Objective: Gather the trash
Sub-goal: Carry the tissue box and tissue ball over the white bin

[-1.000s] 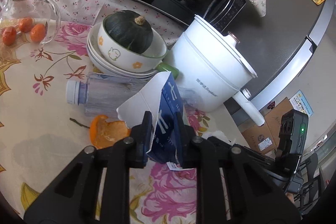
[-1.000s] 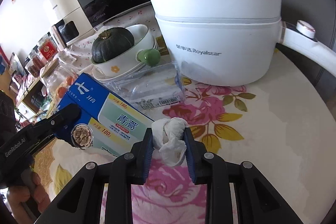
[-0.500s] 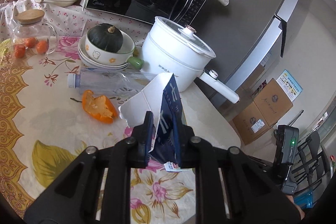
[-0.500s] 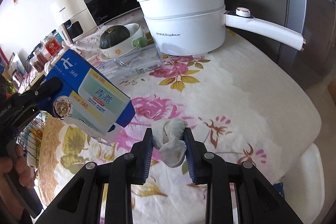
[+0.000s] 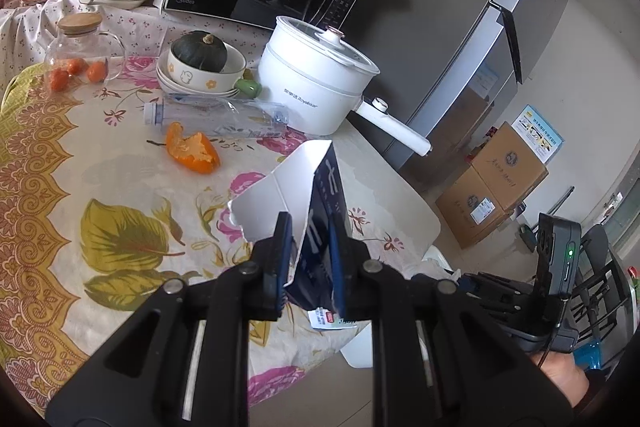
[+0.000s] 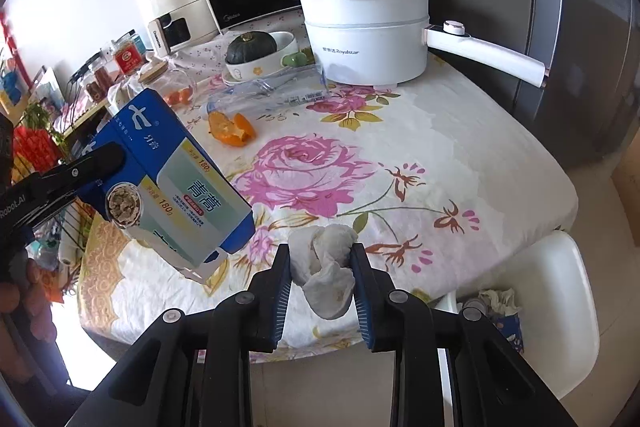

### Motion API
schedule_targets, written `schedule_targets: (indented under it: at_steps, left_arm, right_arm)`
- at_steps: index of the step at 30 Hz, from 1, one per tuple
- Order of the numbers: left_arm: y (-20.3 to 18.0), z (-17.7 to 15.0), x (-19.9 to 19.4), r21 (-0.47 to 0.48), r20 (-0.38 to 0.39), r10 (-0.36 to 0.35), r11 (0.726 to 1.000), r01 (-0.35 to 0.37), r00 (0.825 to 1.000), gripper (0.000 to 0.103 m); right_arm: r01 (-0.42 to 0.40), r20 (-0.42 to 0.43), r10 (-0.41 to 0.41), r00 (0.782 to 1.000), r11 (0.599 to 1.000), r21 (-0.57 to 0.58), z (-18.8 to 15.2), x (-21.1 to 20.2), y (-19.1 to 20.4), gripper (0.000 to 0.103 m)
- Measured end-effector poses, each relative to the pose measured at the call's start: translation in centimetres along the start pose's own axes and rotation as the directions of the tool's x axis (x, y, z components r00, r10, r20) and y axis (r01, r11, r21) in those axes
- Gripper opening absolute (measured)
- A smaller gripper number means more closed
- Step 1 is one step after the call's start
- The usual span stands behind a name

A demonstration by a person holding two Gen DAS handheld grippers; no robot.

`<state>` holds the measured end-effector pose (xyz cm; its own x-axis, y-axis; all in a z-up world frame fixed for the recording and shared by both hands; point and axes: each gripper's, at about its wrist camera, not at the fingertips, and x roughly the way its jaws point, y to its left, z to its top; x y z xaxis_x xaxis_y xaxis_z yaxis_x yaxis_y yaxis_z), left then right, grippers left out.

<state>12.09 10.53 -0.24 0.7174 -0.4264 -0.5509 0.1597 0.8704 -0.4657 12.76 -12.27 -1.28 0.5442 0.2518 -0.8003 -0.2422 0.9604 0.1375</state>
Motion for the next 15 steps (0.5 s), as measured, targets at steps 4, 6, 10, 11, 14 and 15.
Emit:
schedule_targets:
  at_steps: [4, 6, 10, 11, 14, 15]
  left_arm:
    - [-0.3, -1.0, 0.6, -0.003, -0.029, -0.022, 1.0, 0.022, 0.999, 0.02]
    - [-0.5, -1.4, 1.1, -0.009, -0.045, -0.034, 0.999, 0.033, 0.998, 0.02]
    - [-1.8, -2.0, 1.8, -0.014, -0.062, -0.068, 0.998, 0.068, 0.996, 0.02]
    - [-2.3, -2.1, 2.0, -0.007, -0.066, -0.076, 0.997, 0.076, 0.995, 0.02]
    - [-4.0, -2.5, 2.5, 0.016, -0.08, -0.106, 0.994, 0.107, 0.991, 0.02]
    - [-4.7, -2.6, 2.8, 0.027, -0.087, -0.115, 0.993, 0.117, 0.99, 0.02]
  right_arm:
    - [0.012, -0.009, -0.012, 1.0, 1.0, 0.011, -1.1, -1.2, -1.1, 0.029]
    - [0.022, -0.005, -0.022, 1.0, 1.0, 0.018, -1.3, -1.7, -1.9, 0.03]
    - [0.047, 0.003, -0.047, 0.999, 0.997, 0.055, -1.7, -2.7, -3.9, 0.03]
    - [0.052, 0.003, -0.053, 0.999, 0.996, 0.066, -1.8, -2.9, -4.4, 0.03]
    - [0.076, -0.001, -0.077, 0.997, 0.993, 0.094, -2.3, -3.4, -6.1, 0.03]
    - [0.083, -0.002, -0.083, 0.997, 0.992, 0.1, -2.5, -3.5, -6.6, 0.03]
